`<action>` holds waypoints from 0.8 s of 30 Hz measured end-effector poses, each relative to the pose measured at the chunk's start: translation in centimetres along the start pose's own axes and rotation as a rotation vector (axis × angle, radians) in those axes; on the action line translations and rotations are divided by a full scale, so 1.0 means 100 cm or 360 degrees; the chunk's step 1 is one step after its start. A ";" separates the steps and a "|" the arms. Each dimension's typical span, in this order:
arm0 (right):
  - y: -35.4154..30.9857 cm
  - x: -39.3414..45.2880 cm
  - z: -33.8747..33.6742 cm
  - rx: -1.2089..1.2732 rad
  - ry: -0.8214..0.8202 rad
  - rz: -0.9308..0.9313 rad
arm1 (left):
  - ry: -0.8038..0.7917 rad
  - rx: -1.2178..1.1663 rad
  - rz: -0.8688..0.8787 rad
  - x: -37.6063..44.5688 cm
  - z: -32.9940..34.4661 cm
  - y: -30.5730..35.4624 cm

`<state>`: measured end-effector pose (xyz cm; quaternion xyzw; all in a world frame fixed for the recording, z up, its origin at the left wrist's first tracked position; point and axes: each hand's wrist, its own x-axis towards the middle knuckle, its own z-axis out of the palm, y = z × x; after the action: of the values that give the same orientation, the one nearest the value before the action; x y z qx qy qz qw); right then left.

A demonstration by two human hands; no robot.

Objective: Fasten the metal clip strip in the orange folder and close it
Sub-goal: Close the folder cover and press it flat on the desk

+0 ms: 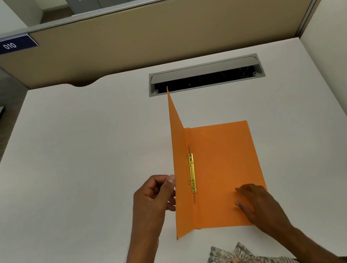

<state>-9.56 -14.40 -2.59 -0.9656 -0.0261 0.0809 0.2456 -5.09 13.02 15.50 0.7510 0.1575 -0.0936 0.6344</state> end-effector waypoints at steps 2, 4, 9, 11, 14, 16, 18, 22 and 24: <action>0.005 -0.001 -0.001 0.0020 -0.0028 0.0033 | 0.0031 0.0056 0.0048 -0.001 0.005 0.001; 0.008 -0.002 -0.002 0.0042 -0.0042 0.0038 | 0.0068 0.0159 0.0131 -0.002 0.009 0.000; 0.011 -0.003 -0.004 0.0079 -0.0063 0.0008 | 0.0135 0.0293 0.0233 -0.005 0.021 0.002; 0.012 -0.003 -0.006 0.0115 -0.0080 0.0015 | 0.0133 0.0319 0.0260 -0.007 0.028 0.002; 0.014 -0.005 -0.009 0.0204 -0.0112 0.0027 | 0.0114 0.0369 0.0365 -0.011 0.043 0.002; 0.016 -0.006 -0.012 0.0302 -0.0151 0.0049 | 0.0084 0.0428 0.0496 -0.014 0.058 0.002; 0.018 -0.006 -0.015 0.0412 -0.0145 0.0077 | 0.0033 0.0545 0.0655 -0.016 0.079 0.003; 0.018 -0.003 -0.022 0.0546 -0.0133 0.0018 | -0.0098 0.0872 0.0836 -0.016 0.121 0.002; 0.016 -0.002 -0.024 0.0585 -0.0182 -0.0033 | -0.0147 0.0983 0.0871 -0.016 0.135 0.003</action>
<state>-9.30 -16.96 -1.31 -0.8981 -0.0348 0.1366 0.4167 -5.67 -0.45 13.90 0.9152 -0.1119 0.0020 0.3872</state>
